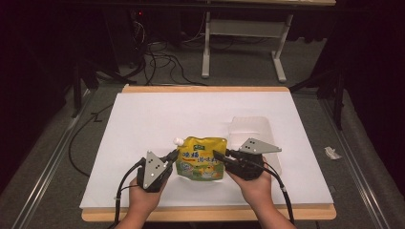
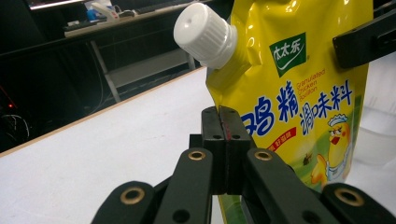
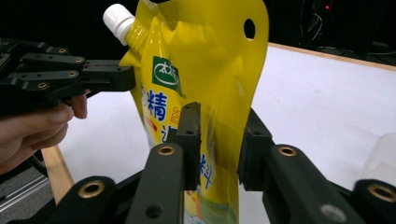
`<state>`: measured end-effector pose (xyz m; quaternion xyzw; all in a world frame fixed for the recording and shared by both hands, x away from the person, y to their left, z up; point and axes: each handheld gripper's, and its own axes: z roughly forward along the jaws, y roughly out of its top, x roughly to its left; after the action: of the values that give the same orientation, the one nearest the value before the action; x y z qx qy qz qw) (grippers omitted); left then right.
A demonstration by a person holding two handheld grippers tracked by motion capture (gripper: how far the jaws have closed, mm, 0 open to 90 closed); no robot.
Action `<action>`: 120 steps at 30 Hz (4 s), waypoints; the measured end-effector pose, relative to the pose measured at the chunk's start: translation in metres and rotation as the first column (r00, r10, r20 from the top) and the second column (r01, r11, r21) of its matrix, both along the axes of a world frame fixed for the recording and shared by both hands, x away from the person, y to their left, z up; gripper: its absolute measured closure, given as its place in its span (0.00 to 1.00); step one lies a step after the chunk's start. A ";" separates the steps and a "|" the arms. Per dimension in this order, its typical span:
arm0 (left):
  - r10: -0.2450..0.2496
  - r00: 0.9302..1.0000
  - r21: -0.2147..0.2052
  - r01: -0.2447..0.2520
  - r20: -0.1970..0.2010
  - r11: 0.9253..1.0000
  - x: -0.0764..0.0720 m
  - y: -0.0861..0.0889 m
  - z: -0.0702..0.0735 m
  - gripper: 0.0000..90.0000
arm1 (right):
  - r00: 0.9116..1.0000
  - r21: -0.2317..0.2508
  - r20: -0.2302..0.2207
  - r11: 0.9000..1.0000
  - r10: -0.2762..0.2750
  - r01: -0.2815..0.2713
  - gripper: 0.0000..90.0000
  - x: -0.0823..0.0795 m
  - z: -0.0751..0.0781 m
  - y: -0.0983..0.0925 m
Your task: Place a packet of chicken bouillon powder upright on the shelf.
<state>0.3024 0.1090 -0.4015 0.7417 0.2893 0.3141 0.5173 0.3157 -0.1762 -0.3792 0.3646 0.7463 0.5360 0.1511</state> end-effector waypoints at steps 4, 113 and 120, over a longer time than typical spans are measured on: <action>-0.008 1.000 -0.010 0.008 -0.022 1.000 0.001 0.000 0.000 1.00 | 1.000 0.000 0.004 1.000 0.019 -0.019 0.79 -0.006 -0.004 0.000; 0.123 0.965 -0.036 -0.135 -0.233 0.990 0.023 0.063 -0.038 0.44 | 0.986 -0.064 -0.036 0.984 0.165 -0.167 0.93 -0.001 -0.029 0.019; 0.136 0.955 -0.016 -0.146 -0.263 0.989 0.027 0.063 -0.042 0.37 | 0.983 -0.046 -0.023 0.982 0.181 -0.182 0.93 -0.003 -0.023 0.018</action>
<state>0.3294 0.1715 -0.4435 0.7448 0.4127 0.2444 0.4639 0.3128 -0.1587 -0.4022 0.2962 0.7905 0.5259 0.1033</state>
